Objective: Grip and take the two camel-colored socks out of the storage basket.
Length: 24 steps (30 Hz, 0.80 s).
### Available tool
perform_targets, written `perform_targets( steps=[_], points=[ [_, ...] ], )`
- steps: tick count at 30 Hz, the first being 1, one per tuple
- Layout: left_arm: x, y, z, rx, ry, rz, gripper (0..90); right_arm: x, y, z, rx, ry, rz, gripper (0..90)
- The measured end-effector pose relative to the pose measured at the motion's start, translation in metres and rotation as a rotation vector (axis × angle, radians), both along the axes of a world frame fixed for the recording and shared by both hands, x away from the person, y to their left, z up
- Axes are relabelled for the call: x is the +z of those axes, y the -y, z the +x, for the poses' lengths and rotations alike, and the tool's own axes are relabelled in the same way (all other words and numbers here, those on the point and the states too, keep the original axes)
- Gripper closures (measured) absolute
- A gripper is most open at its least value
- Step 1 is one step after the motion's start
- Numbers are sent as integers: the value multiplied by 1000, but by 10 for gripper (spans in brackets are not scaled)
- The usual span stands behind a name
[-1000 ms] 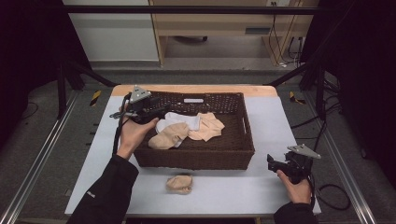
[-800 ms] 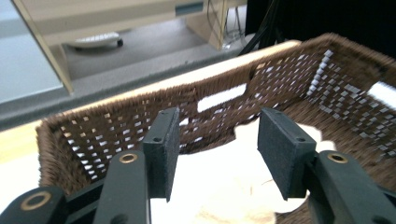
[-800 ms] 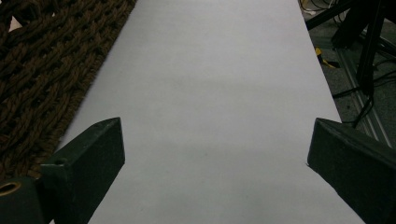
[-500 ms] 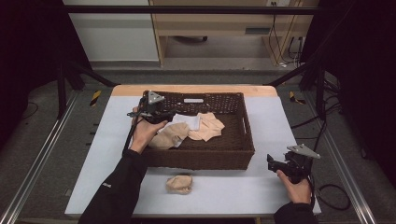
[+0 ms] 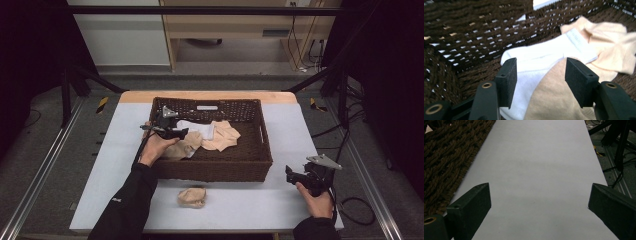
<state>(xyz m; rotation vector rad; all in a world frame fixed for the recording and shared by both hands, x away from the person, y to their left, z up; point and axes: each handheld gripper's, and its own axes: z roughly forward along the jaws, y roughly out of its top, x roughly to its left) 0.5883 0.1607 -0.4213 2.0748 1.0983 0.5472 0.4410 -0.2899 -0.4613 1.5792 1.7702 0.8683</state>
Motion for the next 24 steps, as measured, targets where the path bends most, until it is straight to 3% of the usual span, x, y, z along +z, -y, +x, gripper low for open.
perform_targets(
  steps=[4, 18, 24],
  points=[
    [-5, 3, 0, -21, -33, 45, 400, 0, 0, 0, 1, -1, 0, 48],
    [-18, 6, 2, -52, -88, 101, 305, -1, -2, 0, 7, -5, -8, 49],
    [-18, 8, 1, -79, -116, 113, 372, 0, -1, 0, 4, -4, -4, 49]
  ],
)
